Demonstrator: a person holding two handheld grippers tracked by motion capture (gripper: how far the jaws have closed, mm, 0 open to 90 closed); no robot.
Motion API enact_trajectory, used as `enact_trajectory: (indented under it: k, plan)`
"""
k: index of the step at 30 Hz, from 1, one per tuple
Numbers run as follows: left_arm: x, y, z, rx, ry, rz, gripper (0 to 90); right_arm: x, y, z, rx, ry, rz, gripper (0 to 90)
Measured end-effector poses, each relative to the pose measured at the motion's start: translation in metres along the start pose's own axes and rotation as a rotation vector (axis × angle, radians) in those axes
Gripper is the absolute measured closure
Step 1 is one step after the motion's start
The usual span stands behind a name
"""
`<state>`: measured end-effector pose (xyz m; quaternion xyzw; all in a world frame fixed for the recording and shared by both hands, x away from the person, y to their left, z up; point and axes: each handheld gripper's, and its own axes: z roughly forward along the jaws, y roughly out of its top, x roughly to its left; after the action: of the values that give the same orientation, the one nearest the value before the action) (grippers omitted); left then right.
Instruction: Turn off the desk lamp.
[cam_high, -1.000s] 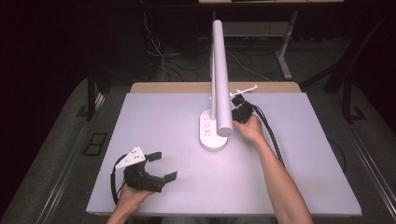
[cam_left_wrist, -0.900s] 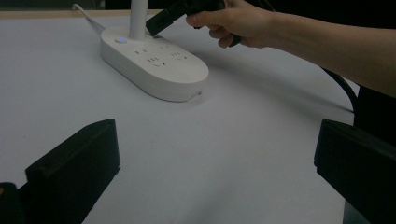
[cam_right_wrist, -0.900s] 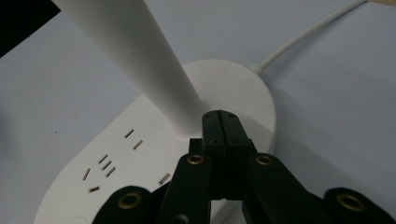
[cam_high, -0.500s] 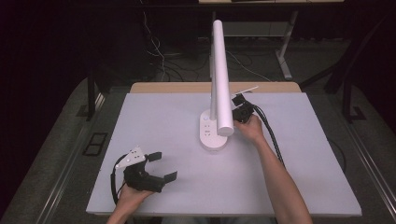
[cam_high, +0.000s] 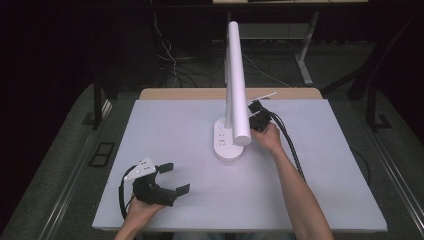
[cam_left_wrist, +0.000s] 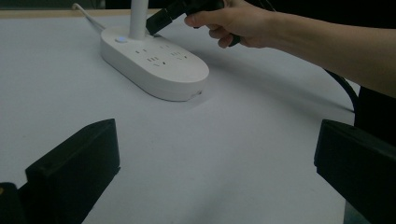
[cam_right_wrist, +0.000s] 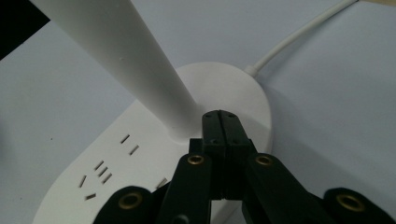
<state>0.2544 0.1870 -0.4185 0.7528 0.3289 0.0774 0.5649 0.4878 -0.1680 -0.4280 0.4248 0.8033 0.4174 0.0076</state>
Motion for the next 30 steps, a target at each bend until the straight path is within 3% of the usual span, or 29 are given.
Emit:
enact_trajectory:
  k: [10,14,30]
  plan:
    - [0.0001,0.0002,0.0003,0.002,-0.001,0.003,0.0,0.0038,-0.0009,0.0012,-0.002,-0.034,-0.020,90.0]
    - [0.0001,0.0000,0.0004,0.003,0.001,0.001,0.0,0.0017,-0.0002,0.0008,-0.003,-0.021,0.003,90.0]
    - [0.0000,-0.0001,0.0008,0.005,0.001,0.003,0.0,0.0049,-0.0001,0.0013,-0.009,-0.036,0.000,90.0]
